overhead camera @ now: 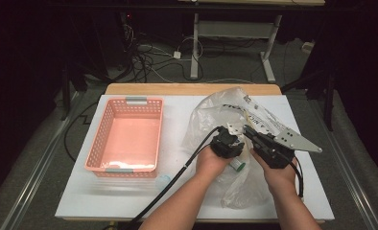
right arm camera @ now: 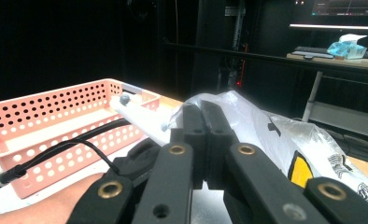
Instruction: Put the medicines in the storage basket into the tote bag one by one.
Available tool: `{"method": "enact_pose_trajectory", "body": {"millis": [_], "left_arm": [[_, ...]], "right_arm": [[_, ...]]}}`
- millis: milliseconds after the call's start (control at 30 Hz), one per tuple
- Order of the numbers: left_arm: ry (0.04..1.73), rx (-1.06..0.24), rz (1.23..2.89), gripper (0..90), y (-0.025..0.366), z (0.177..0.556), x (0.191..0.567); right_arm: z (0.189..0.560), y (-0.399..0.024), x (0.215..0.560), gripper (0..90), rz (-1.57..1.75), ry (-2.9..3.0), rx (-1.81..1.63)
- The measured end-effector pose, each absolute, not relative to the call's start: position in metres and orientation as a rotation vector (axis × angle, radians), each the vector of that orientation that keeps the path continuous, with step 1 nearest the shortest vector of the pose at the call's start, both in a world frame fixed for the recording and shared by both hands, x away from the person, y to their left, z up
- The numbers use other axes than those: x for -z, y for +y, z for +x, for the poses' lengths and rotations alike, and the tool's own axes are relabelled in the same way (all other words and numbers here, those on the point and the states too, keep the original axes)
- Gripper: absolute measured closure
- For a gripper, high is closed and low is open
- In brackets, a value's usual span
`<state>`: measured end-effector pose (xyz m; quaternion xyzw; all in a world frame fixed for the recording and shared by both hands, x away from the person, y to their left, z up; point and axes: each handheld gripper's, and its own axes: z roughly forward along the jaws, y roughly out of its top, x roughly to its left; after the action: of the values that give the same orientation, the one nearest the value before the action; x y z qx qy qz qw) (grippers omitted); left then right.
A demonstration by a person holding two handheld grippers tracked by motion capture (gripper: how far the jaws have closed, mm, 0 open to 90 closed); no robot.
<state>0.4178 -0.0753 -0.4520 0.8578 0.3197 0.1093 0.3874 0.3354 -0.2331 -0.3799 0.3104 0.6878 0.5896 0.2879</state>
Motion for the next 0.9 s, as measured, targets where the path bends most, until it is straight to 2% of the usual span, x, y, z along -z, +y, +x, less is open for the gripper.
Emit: {"method": "enact_pose_trajectory", "body": {"millis": [33,300,367,433,600,900], "left_arm": [[0.862,-0.266,2.112,57.4,-0.080,0.417,0.454],[0.810,-0.275,2.148,46.1,-0.070,0.414,0.442],[0.794,-0.303,2.151,46.1,-0.065,0.410,0.438],[0.802,-0.278,2.093,46.1,-0.059,0.402,0.436],[0.777,-0.260,2.054,45.8,-0.034,0.380,0.431],[0.789,-0.236,2.017,40.0,0.019,0.336,0.433]], "right_arm": [[0.335,-0.233,0.380,90.0,0.831,1.837,-1.574],[0.336,-0.235,0.380,90.0,0.826,1.838,-1.569],[0.335,-0.235,0.380,90.0,0.826,1.839,-1.569],[0.336,-0.236,0.380,90.0,0.828,1.832,-1.574],[0.335,-0.238,0.379,90.0,0.833,1.829,-1.572],[0.334,-0.239,0.379,90.0,0.835,1.833,-1.559]]}}
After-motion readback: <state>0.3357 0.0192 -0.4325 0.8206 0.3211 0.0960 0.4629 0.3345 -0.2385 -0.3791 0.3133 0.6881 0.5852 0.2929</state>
